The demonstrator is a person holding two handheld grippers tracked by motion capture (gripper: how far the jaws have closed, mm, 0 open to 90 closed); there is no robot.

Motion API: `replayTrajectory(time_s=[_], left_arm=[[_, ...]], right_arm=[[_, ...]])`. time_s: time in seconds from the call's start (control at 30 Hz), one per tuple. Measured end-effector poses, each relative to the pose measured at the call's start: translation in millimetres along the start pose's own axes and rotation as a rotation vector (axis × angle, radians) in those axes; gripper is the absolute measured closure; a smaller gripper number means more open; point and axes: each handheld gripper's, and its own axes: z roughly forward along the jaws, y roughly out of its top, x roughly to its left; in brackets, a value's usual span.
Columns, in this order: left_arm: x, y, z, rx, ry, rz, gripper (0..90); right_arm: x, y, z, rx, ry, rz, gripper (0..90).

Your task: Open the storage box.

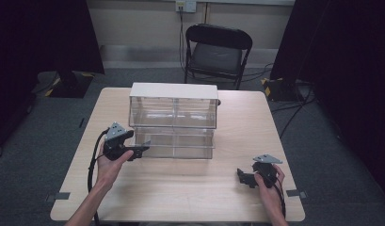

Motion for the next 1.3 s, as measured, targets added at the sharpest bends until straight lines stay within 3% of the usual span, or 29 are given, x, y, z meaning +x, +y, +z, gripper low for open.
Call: replayTrajectory(time_s=[1.0,1.1,1.3], left_arm=[[0.0,4.8,-1.9,-0.013,0.008,-0.001,17.0],[0.0,6.5,-3.7,-0.027,-0.013,-0.009,15.3],[-0.1,7.7,-3.9,-0.029,-0.012,-0.003,15.5]], right_arm=[[0.0,0.0,0.0,0.000,0.000,0.000,5.3],[0.0,0.0,0.0,0.000,0.000,0.000,5.4],[0.0,0.0,0.0,0.000,0.000,0.000,5.3]])
